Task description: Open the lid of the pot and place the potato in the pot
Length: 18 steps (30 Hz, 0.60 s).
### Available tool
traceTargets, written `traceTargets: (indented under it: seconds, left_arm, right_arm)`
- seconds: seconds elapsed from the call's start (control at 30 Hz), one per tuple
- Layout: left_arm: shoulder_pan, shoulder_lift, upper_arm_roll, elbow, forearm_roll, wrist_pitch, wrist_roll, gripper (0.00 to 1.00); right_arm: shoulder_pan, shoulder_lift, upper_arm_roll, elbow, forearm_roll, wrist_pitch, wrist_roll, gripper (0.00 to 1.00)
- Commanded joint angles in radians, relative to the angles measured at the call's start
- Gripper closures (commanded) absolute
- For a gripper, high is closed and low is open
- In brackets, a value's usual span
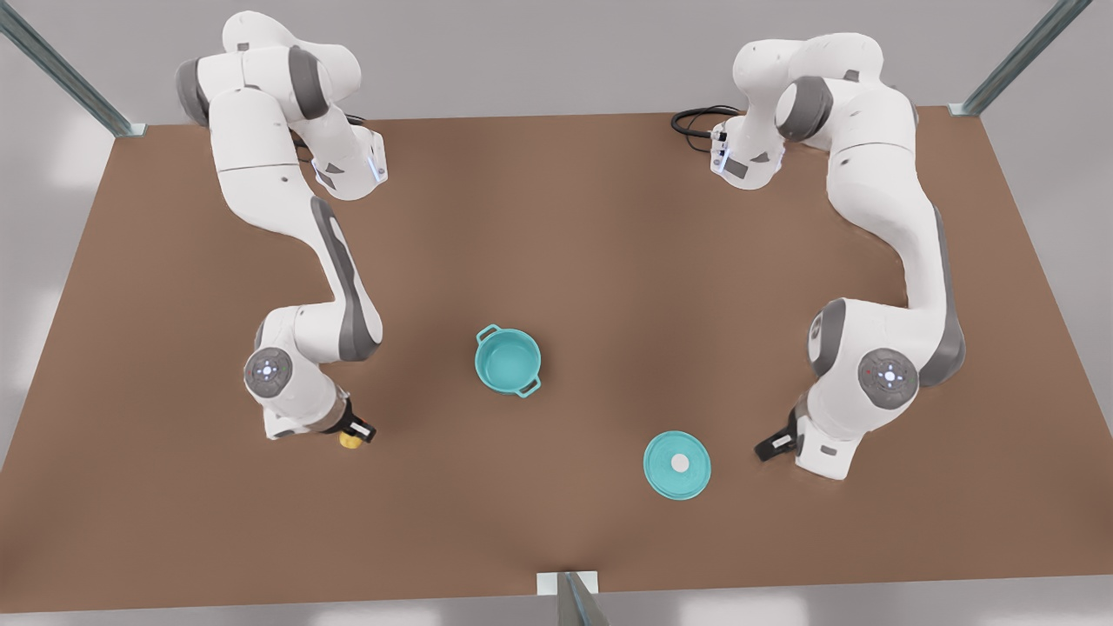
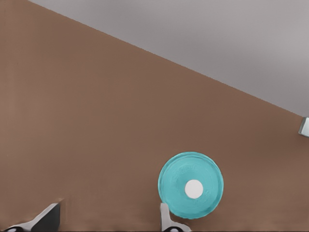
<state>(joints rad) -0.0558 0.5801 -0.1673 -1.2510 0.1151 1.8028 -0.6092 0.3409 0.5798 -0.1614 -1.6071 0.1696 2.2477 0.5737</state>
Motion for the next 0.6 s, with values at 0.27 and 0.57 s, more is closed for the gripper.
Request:
traceTargets:
  seconds: [0.27,0.57]
  left_arm:
    - [0.06,-0.299,-0.003,-0.272,-0.236,-0.097,0.454,0.0]
    - [0.097,-0.309,-0.026,-0.188,-0.158,-0.263,0.35,0.0]
  right_arm:
    - [0.288,-0.066,0.026,0.012,0.022,-0.145,0.617,0.53]
    - [0.408,0.046,0.025,0.026,0.048,-0.036,0.713,0.53]
